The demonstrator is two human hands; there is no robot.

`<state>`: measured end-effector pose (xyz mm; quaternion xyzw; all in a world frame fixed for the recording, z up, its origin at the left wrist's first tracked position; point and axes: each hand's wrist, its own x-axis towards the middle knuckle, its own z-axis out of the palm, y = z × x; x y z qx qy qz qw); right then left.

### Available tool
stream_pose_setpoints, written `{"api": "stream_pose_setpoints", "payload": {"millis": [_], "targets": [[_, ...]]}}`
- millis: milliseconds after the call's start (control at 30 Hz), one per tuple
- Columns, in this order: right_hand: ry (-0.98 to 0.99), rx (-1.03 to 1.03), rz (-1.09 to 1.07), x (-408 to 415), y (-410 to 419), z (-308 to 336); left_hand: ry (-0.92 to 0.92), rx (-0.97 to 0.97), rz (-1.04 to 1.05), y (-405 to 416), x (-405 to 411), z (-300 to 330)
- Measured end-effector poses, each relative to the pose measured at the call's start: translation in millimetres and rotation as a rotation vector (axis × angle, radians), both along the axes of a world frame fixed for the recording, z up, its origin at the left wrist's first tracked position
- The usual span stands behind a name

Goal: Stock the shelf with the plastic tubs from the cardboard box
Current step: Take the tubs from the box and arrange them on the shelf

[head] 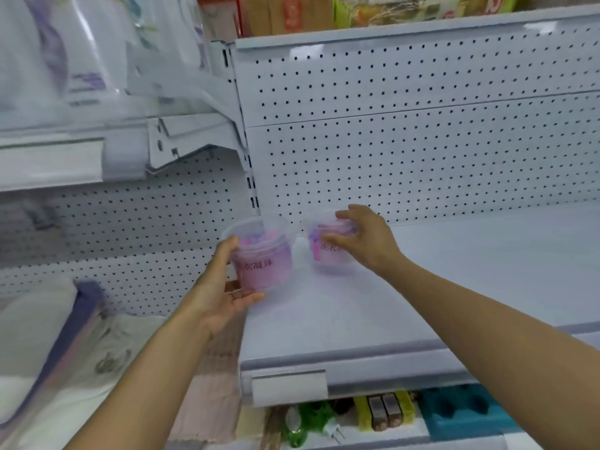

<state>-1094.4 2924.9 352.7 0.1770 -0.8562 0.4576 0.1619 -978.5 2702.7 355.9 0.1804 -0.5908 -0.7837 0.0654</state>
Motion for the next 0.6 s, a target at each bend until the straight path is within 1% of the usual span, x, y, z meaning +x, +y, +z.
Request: {"api": "stream_pose_setpoints", "payload": {"millis": [167,300,333,400,467,500,533,600], "targets": [[-0.047,0.009,-0.045,-32.7,-43.2,-11.0,-0.007,0.036,0.008,-19.8,-7.0,-2.3],[-0.084,0.014,-0.04,-46.8,-58.5,-22.8,-0.018,0.071,0.022,-27.7,-9.4,-2.0],[-0.091,0.045,-0.026,-48.5,-60.1,-25.1,-0.02,0.072,0.022,-28.6,-9.6,-1.6],[-0.094,0.171,0.005,-46.7,-61.2,-25.0,-0.021,0.067,0.013,-29.5,-10.9,-1.8],[-0.051,0.279,-0.004,-38.2,-58.8,-18.4,-0.025,0.064,0.006,-28.8,-11.4,-0.3],[0.0,0.29,-0.003,-31.1,-55.9,-13.6,-0.025,0.062,0.006,-28.2,-11.7,0.1],[0.062,0.251,0.033,-21.8,-52.2,-8.1,-0.024,0.056,0.006,-26.9,-12.0,0.3],[0.166,0.108,0.23,0.9,-44.5,3.5,-0.01,0.02,-0.009,-22.3,-10.7,2.2]]}}
